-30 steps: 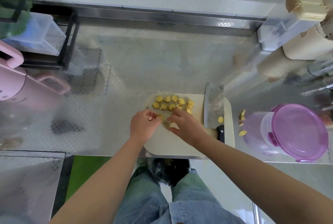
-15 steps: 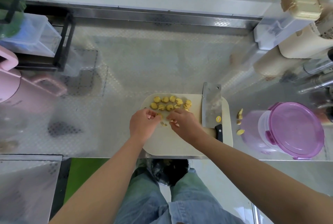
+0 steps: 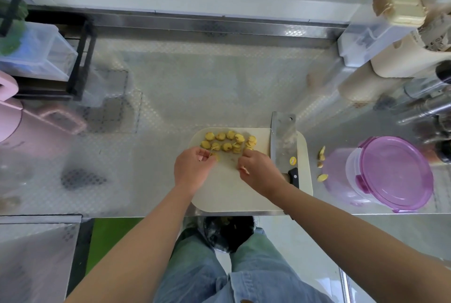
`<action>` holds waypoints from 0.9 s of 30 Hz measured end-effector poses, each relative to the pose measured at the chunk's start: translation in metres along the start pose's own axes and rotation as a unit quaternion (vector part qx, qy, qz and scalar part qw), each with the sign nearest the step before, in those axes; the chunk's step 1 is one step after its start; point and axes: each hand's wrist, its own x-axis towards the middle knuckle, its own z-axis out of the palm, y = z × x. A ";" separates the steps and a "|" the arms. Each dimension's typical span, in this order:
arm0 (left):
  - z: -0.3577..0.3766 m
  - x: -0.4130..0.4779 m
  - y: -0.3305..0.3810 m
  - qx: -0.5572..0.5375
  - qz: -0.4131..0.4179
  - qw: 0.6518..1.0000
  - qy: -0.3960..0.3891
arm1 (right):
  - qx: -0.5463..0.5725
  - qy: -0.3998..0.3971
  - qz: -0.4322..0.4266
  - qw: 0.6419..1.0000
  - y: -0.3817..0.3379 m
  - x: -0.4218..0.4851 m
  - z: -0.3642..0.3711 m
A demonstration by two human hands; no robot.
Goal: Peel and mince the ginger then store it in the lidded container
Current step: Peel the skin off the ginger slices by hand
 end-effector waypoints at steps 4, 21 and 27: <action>0.008 0.000 0.006 0.010 0.002 1.000 -0.012 | -0.008 -0.003 0.044 0.999 0.011 -0.010 -0.009; 0.012 -0.005 0.007 0.075 -0.019 0.996 0.047 | 0.038 0.038 0.108 0.993 0.012 -0.019 -0.015; 0.010 -0.005 0.001 0.026 -0.027 0.999 0.018 | 0.033 0.023 0.129 0.991 0.011 -0.024 -0.006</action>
